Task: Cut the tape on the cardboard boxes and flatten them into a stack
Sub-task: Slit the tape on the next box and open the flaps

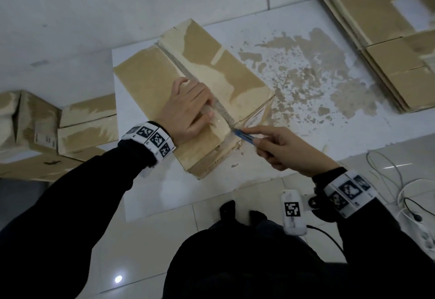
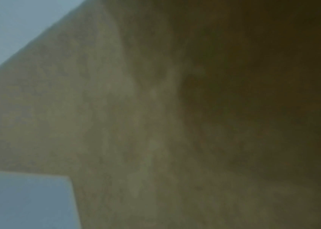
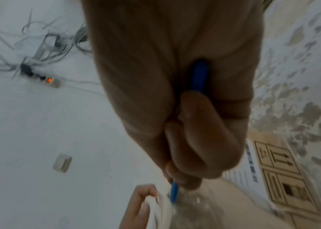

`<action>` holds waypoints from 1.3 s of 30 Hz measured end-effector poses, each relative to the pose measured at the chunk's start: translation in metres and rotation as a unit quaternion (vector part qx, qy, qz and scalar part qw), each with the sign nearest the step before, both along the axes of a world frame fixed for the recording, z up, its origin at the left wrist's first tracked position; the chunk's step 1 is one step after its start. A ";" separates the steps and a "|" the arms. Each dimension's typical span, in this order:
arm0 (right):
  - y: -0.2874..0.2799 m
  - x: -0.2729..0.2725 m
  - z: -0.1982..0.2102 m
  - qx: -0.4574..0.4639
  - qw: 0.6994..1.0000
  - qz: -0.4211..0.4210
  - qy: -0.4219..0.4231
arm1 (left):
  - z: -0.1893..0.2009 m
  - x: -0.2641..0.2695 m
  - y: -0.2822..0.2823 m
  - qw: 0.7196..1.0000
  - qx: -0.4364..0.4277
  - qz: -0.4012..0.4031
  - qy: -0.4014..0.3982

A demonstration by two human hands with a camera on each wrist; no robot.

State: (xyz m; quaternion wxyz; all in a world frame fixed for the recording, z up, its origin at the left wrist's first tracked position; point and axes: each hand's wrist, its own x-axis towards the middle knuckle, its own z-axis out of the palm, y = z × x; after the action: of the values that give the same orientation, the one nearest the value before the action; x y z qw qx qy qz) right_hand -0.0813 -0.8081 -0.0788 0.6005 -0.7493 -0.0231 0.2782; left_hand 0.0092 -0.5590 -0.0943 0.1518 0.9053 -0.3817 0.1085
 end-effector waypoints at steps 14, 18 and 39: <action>0.004 -0.002 0.000 -0.008 0.999 0.041 0.005 | 0.004 -0.004 -0.001 1.000 -0.009 0.001 -0.004; 0.023 -0.010 0.005 -0.033 0.992 0.113 -0.043 | 0.007 -0.001 -0.004 0.999 -0.025 0.027 -0.002; -0.018 -0.006 -0.022 -0.231 0.911 0.080 -0.332 | 0.052 -0.030 -0.071 0.812 -0.119 0.380 0.427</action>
State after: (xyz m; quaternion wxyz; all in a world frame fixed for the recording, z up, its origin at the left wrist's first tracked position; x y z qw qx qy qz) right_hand -0.0873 -0.8266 -0.1004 0.3442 -0.9118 -0.2164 0.0584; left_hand -0.0213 -0.6303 -0.0420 0.3523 0.9084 0.1113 -0.1955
